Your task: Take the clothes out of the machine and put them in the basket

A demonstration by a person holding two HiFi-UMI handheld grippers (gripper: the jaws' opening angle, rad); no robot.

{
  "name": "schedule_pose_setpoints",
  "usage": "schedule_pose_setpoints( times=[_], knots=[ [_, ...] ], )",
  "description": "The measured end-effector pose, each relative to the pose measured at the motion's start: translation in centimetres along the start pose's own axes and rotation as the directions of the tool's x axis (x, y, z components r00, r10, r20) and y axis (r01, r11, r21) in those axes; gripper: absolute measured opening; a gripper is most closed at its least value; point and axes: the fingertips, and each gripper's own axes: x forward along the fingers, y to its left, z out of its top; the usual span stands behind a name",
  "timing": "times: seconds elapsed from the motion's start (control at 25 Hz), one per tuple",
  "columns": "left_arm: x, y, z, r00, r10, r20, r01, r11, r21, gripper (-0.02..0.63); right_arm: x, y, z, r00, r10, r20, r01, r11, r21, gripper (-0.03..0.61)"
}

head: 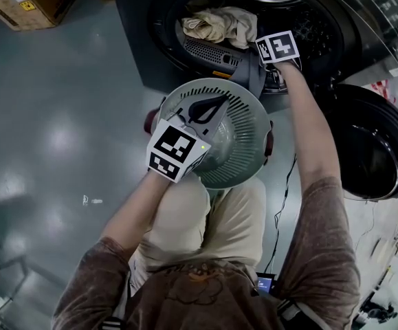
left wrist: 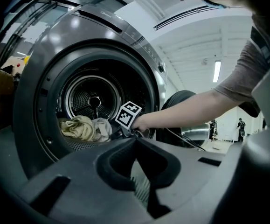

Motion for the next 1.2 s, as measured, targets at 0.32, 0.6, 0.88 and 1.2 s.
schedule_pose_setpoints(
  times=[0.32, 0.6, 0.88, 1.2],
  knots=[
    [-0.2, 0.0, 0.3, 1.0, 0.018, 0.006, -0.018, 1.0, 0.015, 0.005, -2.0, 1.2, 0.6, 0.998, 0.039, 0.053, -0.04, 0.999, 0.016, 0.091],
    [-0.3, -0.1, 0.5, 0.999, 0.044, 0.01, -0.044, 0.998, 0.036, 0.005, -5.6, 2.4, 1.6, 0.989, 0.081, 0.12, -0.085, 0.996, 0.027, 0.077],
    [-0.9, 0.0, 0.8, 0.996, 0.085, 0.024, -0.087, 0.995, 0.058, 0.005, -9.8, 4.9, 2.8, 0.966, 0.144, 0.217, -0.161, 0.985, 0.06, 0.072],
    [-1.2, -0.1, 1.3, 0.993, 0.111, 0.036, -0.114, 0.991, 0.067, 0.005, -13.9, 9.8, 3.7, 0.928, 0.214, 0.304, -0.228, 0.974, 0.009, 0.069]
  ],
)
